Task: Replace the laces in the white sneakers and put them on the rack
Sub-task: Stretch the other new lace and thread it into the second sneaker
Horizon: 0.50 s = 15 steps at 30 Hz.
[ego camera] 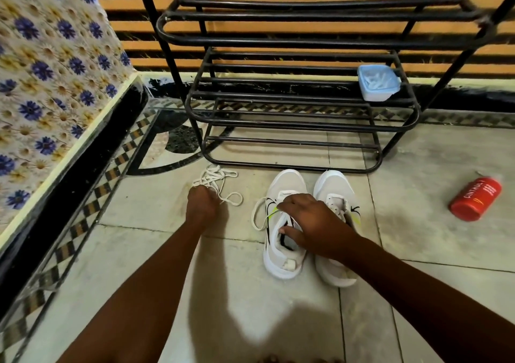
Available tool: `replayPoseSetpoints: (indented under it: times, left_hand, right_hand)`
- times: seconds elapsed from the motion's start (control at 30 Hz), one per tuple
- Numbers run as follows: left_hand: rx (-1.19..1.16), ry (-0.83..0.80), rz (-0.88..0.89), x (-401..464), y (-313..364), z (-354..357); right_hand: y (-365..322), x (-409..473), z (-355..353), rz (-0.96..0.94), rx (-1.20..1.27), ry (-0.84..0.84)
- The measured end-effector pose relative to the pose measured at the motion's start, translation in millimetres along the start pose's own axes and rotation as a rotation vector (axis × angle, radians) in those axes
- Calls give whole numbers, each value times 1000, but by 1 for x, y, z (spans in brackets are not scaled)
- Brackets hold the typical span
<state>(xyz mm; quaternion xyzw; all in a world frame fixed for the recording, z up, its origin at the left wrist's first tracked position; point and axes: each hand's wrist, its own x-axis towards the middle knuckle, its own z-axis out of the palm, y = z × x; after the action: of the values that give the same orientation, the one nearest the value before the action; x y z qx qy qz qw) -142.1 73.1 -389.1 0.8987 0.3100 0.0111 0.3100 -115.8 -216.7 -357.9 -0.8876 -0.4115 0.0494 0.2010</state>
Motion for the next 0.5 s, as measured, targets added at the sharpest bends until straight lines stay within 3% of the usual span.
replayPoseSetpoints:
  times: [0.27, 0.4, 0.5]
  left_hand:
    - [-390, 199, 283, -114, 19, -33]
    - [-379, 213, 354, -150, 42, -58]
    - [-460, 230, 353, -164, 62, -83]
  right_hand:
    - [-34, 20, -28, 152, 373, 29]
    - [-70, 29, -39, 4, 745, -85]
    - [-95, 30, -38, 3, 956, -148]
